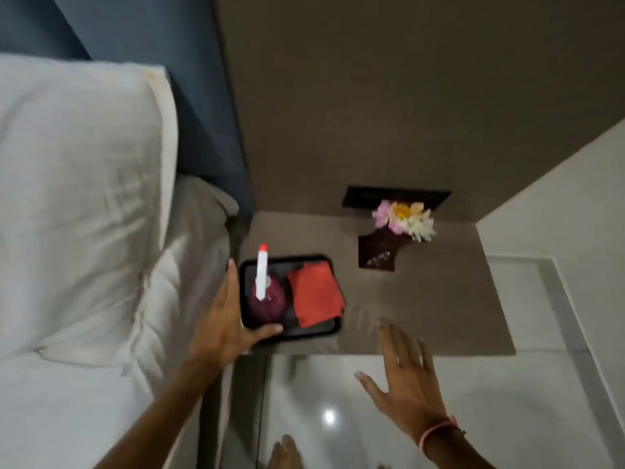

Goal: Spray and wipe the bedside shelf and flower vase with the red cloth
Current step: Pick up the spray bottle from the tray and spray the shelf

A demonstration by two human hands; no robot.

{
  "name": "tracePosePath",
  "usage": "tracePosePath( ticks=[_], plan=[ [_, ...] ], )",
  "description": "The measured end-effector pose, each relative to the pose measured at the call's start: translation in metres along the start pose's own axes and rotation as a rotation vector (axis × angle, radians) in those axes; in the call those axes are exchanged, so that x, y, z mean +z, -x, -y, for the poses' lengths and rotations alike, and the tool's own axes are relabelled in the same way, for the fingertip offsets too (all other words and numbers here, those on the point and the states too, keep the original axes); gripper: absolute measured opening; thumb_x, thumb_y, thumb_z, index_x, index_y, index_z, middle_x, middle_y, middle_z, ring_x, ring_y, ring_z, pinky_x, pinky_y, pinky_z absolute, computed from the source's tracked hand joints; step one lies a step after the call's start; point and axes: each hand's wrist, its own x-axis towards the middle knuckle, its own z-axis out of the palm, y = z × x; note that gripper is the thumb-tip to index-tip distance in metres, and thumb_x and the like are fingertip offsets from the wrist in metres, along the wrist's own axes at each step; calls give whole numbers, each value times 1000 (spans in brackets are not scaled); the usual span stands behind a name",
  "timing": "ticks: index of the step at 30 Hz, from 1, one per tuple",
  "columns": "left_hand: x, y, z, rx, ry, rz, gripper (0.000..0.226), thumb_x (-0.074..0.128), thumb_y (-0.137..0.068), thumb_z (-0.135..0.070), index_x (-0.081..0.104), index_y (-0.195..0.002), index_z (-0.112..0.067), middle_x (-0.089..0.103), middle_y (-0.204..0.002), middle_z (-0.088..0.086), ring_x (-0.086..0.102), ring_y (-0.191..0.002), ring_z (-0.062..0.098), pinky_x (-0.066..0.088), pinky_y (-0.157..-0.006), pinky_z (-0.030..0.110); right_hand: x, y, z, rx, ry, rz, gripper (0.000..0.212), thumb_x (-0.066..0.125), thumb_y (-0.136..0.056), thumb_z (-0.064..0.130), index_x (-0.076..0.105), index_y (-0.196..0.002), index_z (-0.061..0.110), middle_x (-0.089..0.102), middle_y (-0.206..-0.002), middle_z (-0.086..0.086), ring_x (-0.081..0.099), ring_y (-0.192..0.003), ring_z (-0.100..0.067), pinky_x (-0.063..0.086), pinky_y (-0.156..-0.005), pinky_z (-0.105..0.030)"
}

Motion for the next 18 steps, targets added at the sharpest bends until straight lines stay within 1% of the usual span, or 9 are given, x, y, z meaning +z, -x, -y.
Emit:
tracePosePath(
  ticks=[2, 4, 6, 7, 8, 10, 12, 16, 18],
  plan=[
    [23, -27, 9, 79, 187, 0, 145, 80, -49, -73, 8, -164, -21, 29, -168, 0, 35, -152, 18, 31, -122, 29, 23, -13, -19, 40, 3, 6, 92, 52, -83, 70, 37, -152, 10, 46, -155, -15, 47, -140, -36, 39, -113, -60],
    [40, -52, 11, 154, 307, -52, 123, 80, -59, -72, 26, -160, -26, 56, -143, -10, 54, -132, 5, 40, -112, 16, 37, -23, -43, 72, 54, -36, 91, 53, -84, 69, 38, -150, 9, 46, -154, -18, 46, -140, -37, 37, -114, -60],
    [57, -64, 2, 224, 342, -162, 81, 73, -77, -66, 43, -147, -39, 60, -110, -24, 58, -101, -9, 41, -94, 2, 49, -33, -61, 106, 58, -22, 92, 48, -85, 71, 33, -152, 10, 43, -156, -19, 42, -142, -37, 35, -116, -60],
    [63, -71, -1, 264, 328, -247, 59, 67, -86, -61, 52, -139, -40, 61, -99, -23, 58, -91, -6, 43, -88, 2, 52, -40, -68, 107, 68, -31, 92, 47, -86, 71, 31, -153, 10, 42, -157, -20, 40, -144, -37, 34, -116, -61],
    [69, -77, -7, 303, 314, -312, 48, 61, -93, -56, 58, -135, -32, 65, -96, -15, 61, -87, -1, 48, -87, 7, 54, -46, -76, 101, 76, -37, 93, 47, -86, 71, 28, -154, 10, 40, -158, -21, 39, -145, -38, 32, -117, -61],
    [76, -86, -20, 377, 274, -333, 44, 53, -100, -49, 63, -122, -12, 71, -95, 4, 67, -84, 17, 58, -86, 31, 53, -60, -87, 105, 100, -45, 95, 48, -86, 70, 24, -156, 11, 35, -159, -23, 35, -146, -39, 30, -117, -64],
    [82, -85, -35, 450, 134, -271, 48, 47, -102, -51, 62, -113, -6, 66, -94, 10, 65, -79, 26, 58, -76, 48, 51, -73, -92, 109, 117, -59, 97, 48, -86, 71, 22, -156, 10, 33, -160, -25, 35, -146, -41, 30, -116, -65],
    [96, -63, -73, 502, -147, -56, 59, 39, -98, -57, 58, -136, -16, 53, -140, 2, 68, -108, 28, 62, -82, 49, 44, -86, -97, 145, 59, -98, 96, 45, -86, 72, 20, -156, 12, 37, -158, -25, 41, -143, -41, 33, -115, -64],
    [105, -49, -92, 497, -231, 29, 67, 32, -96, -64, 56, -140, -19, 55, -143, 0, 69, -109, 27, 62, -81, 45, 43, -79, -102, 155, 20, -99, 93, 45, -87, 70, 21, -155, 12, 40, -156, -24, 45, -139, -40, 36, -113, -63]
  ],
)
